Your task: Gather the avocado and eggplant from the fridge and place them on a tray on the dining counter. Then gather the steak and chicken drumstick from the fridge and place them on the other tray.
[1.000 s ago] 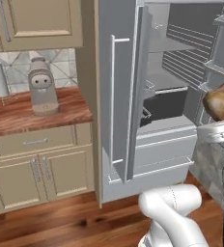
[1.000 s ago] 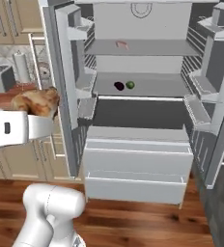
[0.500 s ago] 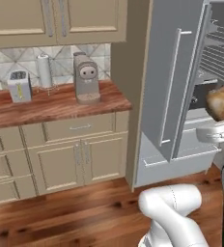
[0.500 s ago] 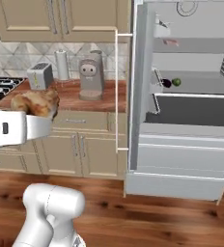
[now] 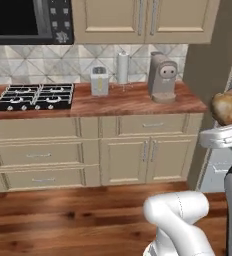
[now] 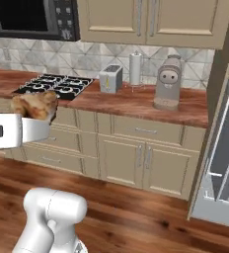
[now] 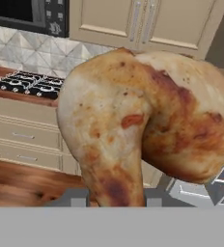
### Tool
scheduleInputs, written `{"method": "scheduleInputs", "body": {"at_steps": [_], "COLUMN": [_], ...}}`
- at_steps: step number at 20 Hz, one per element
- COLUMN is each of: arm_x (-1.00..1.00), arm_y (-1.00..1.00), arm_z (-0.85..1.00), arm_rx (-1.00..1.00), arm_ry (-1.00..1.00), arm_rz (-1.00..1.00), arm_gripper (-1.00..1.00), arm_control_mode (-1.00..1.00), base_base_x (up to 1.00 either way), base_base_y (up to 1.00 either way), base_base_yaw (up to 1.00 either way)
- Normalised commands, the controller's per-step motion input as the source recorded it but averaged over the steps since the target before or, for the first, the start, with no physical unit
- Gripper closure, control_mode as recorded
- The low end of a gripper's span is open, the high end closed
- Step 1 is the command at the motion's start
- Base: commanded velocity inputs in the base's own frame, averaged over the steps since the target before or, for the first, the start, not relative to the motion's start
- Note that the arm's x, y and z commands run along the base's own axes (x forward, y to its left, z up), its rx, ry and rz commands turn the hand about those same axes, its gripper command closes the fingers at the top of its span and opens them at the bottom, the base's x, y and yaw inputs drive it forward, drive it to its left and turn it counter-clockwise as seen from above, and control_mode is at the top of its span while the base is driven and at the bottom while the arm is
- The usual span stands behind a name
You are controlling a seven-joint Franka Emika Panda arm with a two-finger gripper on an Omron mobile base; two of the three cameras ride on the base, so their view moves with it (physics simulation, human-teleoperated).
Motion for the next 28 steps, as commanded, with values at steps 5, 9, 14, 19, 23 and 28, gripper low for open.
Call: {"method": "scheduleInputs", "body": {"at_steps": [5, 9, 14, 19, 23, 28], "arm_x": [0.0, 0.0, 0.0, 0.0, 0.0, 0.0], "arm_y": [0.0, 0.0, 0.0, 0.0, 0.0, 0.0], "arm_z": [0.0, 0.0, 0.0, 0.0, 0.0, 0.0], "arm_rx": [0.0, 0.0, 0.0, 0.0, 0.0, 0.0], "arm_ry": [0.0, 0.0, 0.0, 0.0, 0.0, 0.0], "arm_rz": [0.0, 0.0, 0.0, 0.0, 0.0, 0.0], "arm_gripper": [1.0, 1.0, 1.0, 1.0, 1.0, 1.0], "arm_control_mode": [1.0, 1.0, 1.0, 1.0, 1.0, 1.0], "base_base_x": [0.0, 0.0, 0.0, 0.0, 0.0, -0.06], "base_base_y": [0.56, 0.54, 0.57, 0.59, 0.6, 0.6], "base_base_yaw": [0.45, 0.47, 0.5, 0.52, 0.5, 0.47]}}
